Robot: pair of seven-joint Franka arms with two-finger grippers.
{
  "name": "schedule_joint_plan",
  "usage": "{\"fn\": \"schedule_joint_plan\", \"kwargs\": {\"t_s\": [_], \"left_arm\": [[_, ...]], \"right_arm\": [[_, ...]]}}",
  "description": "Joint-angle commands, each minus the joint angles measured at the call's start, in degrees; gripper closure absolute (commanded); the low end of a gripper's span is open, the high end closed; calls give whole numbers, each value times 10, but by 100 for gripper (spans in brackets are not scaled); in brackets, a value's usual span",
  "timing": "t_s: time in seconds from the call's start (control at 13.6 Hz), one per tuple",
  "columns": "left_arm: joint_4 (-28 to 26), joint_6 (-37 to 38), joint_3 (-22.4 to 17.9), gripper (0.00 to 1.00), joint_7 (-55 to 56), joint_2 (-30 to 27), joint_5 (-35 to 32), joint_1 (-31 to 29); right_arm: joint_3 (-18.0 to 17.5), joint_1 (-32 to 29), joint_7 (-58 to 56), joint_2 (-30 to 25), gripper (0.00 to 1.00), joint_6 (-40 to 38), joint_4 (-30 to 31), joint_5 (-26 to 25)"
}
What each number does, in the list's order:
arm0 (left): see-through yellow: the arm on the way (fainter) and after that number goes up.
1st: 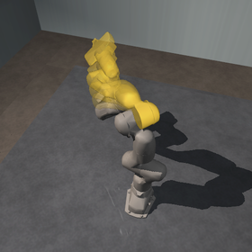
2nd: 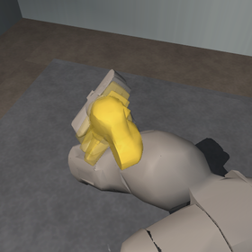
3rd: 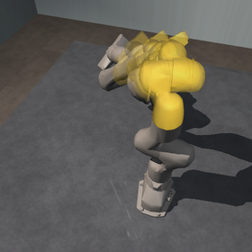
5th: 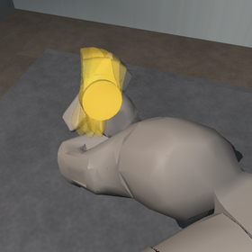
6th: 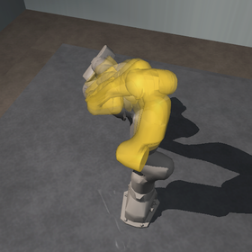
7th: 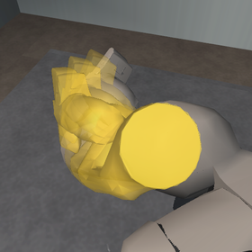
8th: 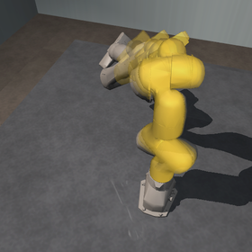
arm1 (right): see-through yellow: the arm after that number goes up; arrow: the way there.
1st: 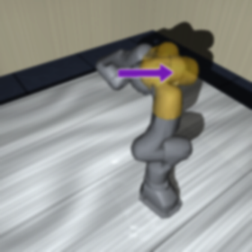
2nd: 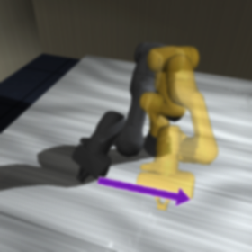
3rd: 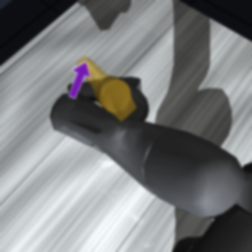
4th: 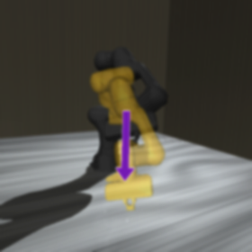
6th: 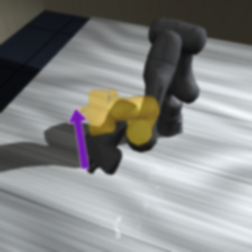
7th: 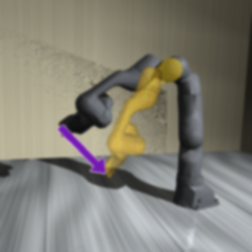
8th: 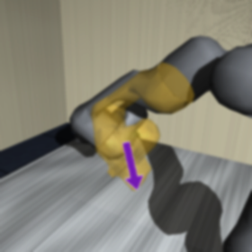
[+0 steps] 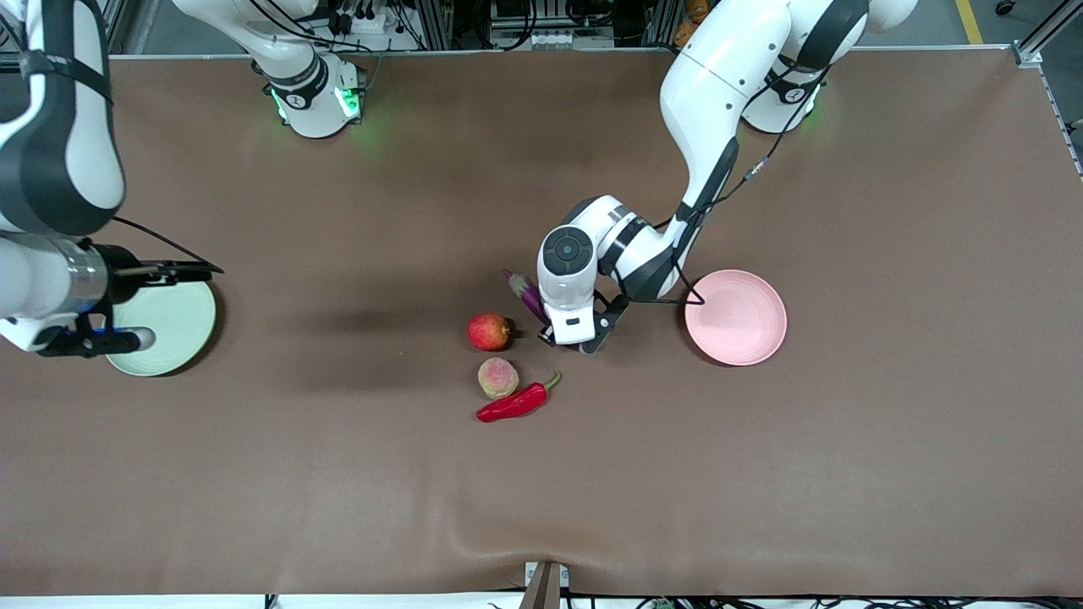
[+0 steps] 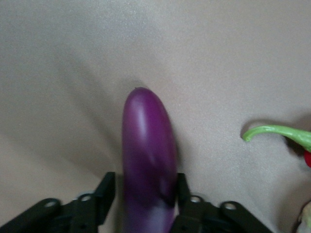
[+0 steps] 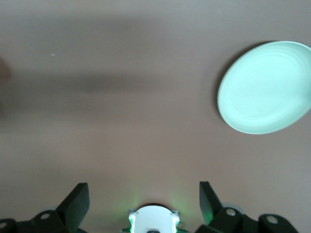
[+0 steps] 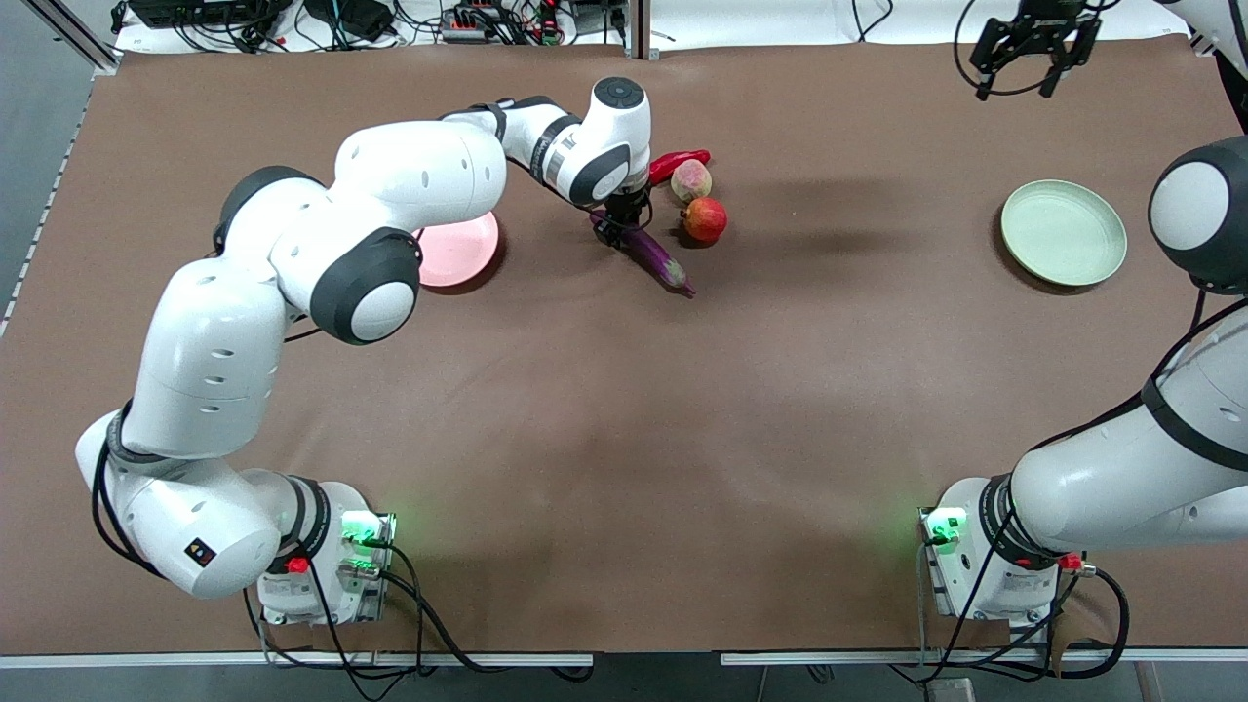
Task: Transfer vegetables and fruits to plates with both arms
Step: 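Lift the eggplant with the left gripper while the right gripper reaches the apple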
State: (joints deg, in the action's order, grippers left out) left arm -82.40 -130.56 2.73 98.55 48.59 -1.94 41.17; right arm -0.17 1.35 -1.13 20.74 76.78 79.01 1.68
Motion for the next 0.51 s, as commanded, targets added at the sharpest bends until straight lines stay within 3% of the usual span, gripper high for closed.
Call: {"fn": "schedule_joint_plan", "kwargs": {"t_s": [0.0,0.15,0.44], "left_arm": [[1,9,1,99,17,-8,-7,-6],[2,66,2,100,0,-31,-8,-8],[2,168,5,100,-82,-96,11,-37]], "right_arm": [[-1,34,109,3,0,-1,-3,49],[0,60,210,8,0,21,10,106],[-1,126,340,15,0,98,45,133]]}}
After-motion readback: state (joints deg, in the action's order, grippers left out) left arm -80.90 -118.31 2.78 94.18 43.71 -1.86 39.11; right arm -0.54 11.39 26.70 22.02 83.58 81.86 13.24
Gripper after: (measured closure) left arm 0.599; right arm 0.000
